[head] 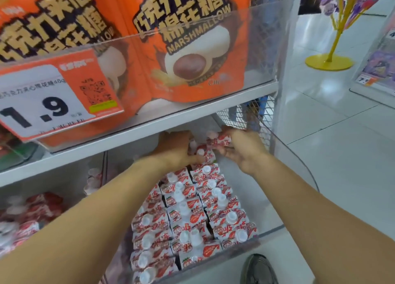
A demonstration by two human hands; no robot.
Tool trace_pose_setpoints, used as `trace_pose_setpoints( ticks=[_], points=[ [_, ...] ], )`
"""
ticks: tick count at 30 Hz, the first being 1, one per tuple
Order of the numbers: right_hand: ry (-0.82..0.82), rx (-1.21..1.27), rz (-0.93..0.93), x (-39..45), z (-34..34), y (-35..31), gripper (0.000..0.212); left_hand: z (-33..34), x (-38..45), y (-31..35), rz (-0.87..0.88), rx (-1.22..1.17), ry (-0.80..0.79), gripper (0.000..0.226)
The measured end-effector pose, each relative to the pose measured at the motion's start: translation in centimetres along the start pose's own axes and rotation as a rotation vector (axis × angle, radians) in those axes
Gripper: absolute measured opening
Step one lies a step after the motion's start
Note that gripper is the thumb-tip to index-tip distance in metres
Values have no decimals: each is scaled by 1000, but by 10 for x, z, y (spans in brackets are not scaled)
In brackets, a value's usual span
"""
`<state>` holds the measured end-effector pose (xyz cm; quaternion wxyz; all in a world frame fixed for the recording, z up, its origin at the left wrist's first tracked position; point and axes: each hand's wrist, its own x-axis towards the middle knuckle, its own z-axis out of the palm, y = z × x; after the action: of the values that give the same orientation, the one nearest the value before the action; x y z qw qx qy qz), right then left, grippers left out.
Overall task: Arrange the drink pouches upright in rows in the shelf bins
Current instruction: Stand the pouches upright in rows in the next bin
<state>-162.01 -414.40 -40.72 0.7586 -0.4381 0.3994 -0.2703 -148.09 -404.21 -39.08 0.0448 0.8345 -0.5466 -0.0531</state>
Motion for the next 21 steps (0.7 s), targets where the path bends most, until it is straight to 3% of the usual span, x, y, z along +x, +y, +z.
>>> trace_pose_setpoints(
  ticks=[6, 9, 12, 13, 16, 18, 21],
  points=[
    [-76, 22, 49, 13, -8, -3, 15, 7, -3, -1, 156, -46, -7, 34],
    [-53, -111, -140, 13, -5, 3, 17, 9, -3, -4, 172, -94, -17, 33],
    [62, -412, -347, 17, 1, 9, 53, 12, -1, -9, 164, -190, -25, 32],
    [75, -560, -393, 22, 2, 11, 55, 12, 0, -10, 171, -206, -30, 30],
    [-43, -860, -381, 34, 1, 15, 37, 11, 0, -10, 215, -208, -42, 27],
    [-116, -985, -385, 36, 3, 12, 39, 11, 0, -9, 225, -175, -24, 29],
    [-135, -974, -460, 40, 4, 6, 24, 13, -1, -7, 203, -118, 51, 29]
  ],
)
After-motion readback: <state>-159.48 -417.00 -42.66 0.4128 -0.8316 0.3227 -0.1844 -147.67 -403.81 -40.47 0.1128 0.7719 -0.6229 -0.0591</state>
